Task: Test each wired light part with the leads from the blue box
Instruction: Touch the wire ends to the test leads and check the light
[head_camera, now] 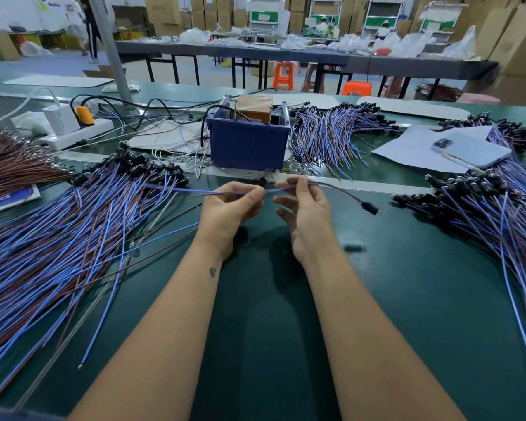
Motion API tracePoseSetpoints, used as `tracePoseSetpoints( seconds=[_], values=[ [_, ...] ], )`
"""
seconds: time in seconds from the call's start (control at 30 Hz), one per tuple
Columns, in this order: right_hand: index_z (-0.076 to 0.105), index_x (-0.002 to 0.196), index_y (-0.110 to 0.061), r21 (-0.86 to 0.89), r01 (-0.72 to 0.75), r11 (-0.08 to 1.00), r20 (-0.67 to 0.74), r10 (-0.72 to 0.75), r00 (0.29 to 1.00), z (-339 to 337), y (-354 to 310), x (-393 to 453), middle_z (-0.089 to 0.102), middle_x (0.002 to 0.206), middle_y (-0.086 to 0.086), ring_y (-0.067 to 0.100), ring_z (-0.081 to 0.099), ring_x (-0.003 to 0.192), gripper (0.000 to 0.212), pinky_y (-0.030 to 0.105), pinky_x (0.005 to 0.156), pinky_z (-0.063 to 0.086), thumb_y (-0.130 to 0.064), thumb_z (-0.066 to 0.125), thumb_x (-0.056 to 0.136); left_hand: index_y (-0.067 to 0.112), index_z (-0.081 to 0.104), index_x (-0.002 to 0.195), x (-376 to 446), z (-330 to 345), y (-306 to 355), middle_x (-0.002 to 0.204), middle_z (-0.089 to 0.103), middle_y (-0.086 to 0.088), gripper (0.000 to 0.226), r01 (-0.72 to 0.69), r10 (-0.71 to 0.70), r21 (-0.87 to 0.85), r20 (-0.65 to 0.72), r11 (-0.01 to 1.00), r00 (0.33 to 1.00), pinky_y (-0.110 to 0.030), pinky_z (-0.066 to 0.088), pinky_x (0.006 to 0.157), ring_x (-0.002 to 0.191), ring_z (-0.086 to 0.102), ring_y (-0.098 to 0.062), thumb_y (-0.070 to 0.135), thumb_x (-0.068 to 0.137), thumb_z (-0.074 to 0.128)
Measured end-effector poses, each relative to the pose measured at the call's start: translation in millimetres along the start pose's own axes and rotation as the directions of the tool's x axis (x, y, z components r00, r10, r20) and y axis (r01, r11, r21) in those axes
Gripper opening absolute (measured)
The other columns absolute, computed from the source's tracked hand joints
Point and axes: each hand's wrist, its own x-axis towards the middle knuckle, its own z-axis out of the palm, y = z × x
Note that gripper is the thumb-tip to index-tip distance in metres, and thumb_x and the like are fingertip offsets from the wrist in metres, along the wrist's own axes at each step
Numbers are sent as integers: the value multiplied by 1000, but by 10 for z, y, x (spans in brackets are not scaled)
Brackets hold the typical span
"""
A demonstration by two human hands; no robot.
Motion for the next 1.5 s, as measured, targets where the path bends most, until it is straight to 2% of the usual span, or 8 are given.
tracePoseSetpoints(
  seconds=[0.17,0.27,0.47,0.6,0.9,1.03,1.23,1.5],
  values=[
    [48,82,-13,82,-14,997,-136,25,990,-80,-29,-66,55,62,4,11,52,54,29,22,57,46,-16,31,106,12,68,71,-161,121,-48,64,68,5,15,-277,201,411,218,868,955,-19,48,60,60,58,-4,2,80,75],
    [51,83,-14,-37,-12,999,-136,7,991,-168,-68,-128,43,53,-1,6,40,44,29,17,46,35,-18,33,106,16,69,76,-350,209,-74,69,67,7,6,-506,336,592,381,627,861,-28,50,60,62,59,-6,13,79,73],
    [60,89,-16,-218,15,976,-80,-33,996,-585,-358,-214,28,44,-9,3,23,37,28,17,39,20,-17,37,105,18,67,86,-765,603,-41,78,64,7,12,-774,425,557,648,301,632,-32,49,57,70,58,-14,24,80,60],
    [66,98,-17,-558,75,826,-117,-168,979,-1097,-775,-216,42,42,-17,2,33,48,25,18,49,28,-19,42,103,15,72,87,-955,1006,-53,80,67,3,7,-820,424,481,702,310,572,-30,51,56,74,64,-23,18,82,67],
    [65,88,-18,-989,-72,125,-125,-488,864,-2059,-1702,-283,61,70,0,20,56,69,28,29,54,32,-32,43,98,22,67,117,-1404,2123,-274,104,68,2,31,-734,262,363,768,575,584,-36,52,76,94,63,-21,15,88,61],
    [58,129,-21,-951,-294,-94,-220,-462,859,-2302,-1684,-337,54,123,17,35,42,116,37,41,95,37,-28,48,94,28,64,120,-1347,2217,-365,102,67,5,32,-686,162,417,775,596,611,-34,51,78,89,62,-19,19,90,57],
    [57,123,-19,-973,-214,-85,-144,-503,852,-1995,-1389,-341,40,128,13,30,29,121,35,39,102,21,-25,55,88,25,71,87,-1198,2061,-316,78,70,6,21,-354,96,371,562,859,822,-41,54,76,75,66,-20,19,79,53],
    [57,121,-22,-1000,-9,-1,-8,-415,910,-1123,-818,-220,41,126,6,28,28,121,34,37,101,19,-28,55,89,30,68,86,-672,1145,-212,68,69,10,22,-303,161,433,334,849,929,-42,56,71,67,66,-17,14,85,53]
  ],
)
